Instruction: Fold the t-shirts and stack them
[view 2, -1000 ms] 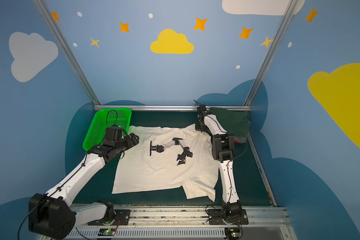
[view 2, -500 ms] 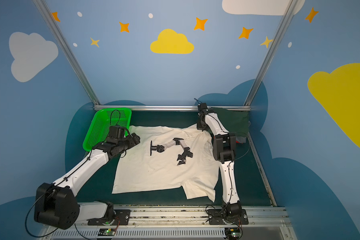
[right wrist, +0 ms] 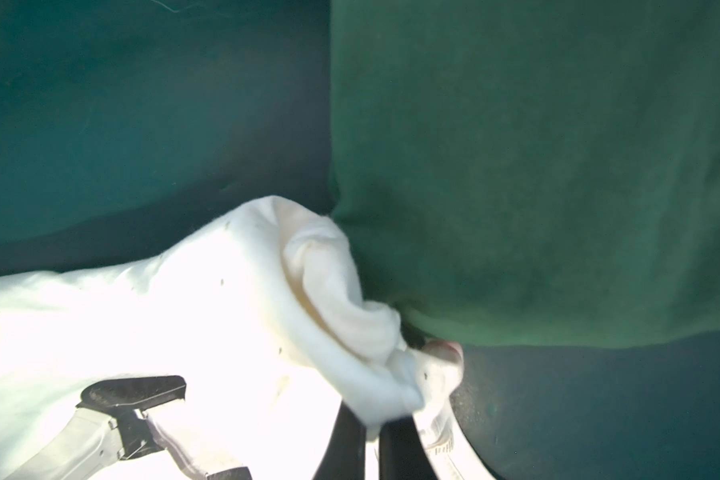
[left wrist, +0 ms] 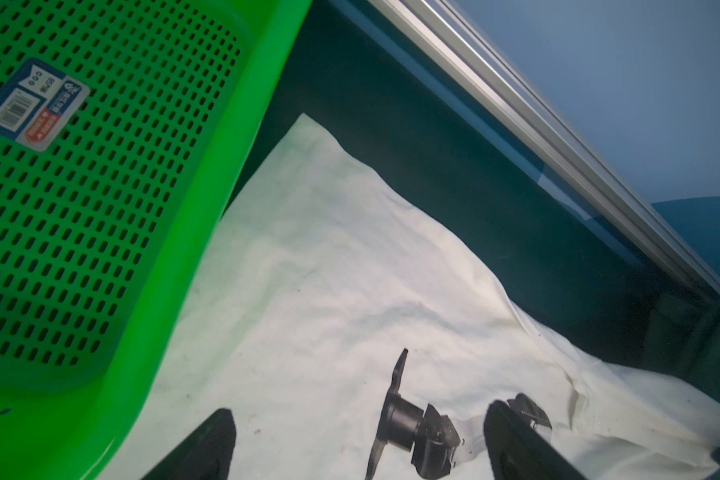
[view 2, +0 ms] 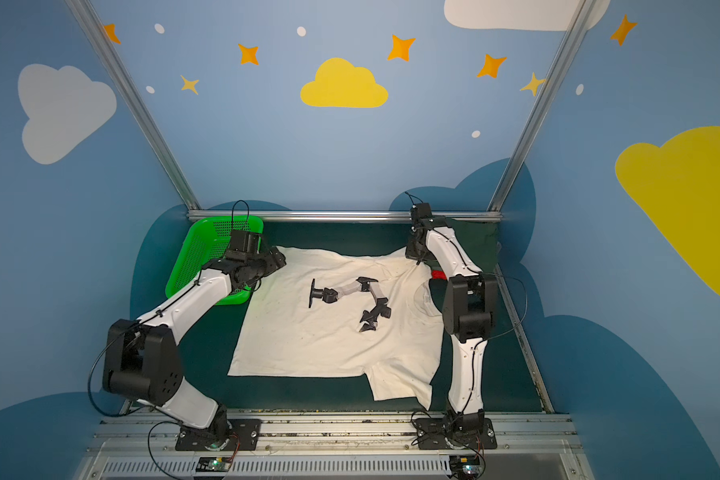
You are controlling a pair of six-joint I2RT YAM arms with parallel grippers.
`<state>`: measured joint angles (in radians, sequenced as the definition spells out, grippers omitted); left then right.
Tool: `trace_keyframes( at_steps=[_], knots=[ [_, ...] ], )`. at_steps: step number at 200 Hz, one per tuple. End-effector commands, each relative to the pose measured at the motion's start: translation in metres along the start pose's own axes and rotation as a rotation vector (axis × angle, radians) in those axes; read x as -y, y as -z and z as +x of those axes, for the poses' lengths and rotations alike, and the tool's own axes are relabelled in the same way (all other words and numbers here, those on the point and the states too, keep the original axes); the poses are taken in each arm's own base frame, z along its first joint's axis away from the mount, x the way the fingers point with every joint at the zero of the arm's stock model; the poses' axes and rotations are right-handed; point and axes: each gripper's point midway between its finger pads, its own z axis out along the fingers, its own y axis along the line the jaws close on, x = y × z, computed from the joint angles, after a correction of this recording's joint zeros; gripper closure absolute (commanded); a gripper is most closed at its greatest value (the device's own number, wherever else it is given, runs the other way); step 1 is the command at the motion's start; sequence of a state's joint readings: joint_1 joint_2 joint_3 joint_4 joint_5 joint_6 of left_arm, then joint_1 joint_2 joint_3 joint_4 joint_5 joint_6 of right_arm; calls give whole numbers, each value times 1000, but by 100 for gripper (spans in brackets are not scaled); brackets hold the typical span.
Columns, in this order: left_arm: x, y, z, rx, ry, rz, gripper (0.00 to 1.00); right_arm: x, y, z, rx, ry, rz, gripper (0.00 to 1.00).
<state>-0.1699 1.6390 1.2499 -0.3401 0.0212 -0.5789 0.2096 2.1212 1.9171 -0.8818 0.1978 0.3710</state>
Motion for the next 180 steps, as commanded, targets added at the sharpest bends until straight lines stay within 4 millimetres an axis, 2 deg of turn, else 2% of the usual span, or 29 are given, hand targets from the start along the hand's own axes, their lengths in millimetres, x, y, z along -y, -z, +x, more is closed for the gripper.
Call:
trace_keyframes(
  at_steps=[1,47,75,103,138,180],
  knots=[
    [2,-18,-11,-5,-13,-12,7,4,13,-4,27,-36,-20,100],
    [18,-73,-32,-63,-57,-21,8,-2,4,14,-24,-37,-66,100],
    [8,-116,-41,-94,-76,-84,8,-6,3,21,-44,-43,-93,100],
    [-4,-146,-55,-91,-115,-186,8,-8,7,24,-41,-48,-112,100],
    [-13,-165,-67,-92,-168,-275,8,-7,10,27,-44,-44,-115,100],
    [-22,-185,-62,-110,-184,-316,7,-6,7,34,-57,-47,-119,100]
  ],
)
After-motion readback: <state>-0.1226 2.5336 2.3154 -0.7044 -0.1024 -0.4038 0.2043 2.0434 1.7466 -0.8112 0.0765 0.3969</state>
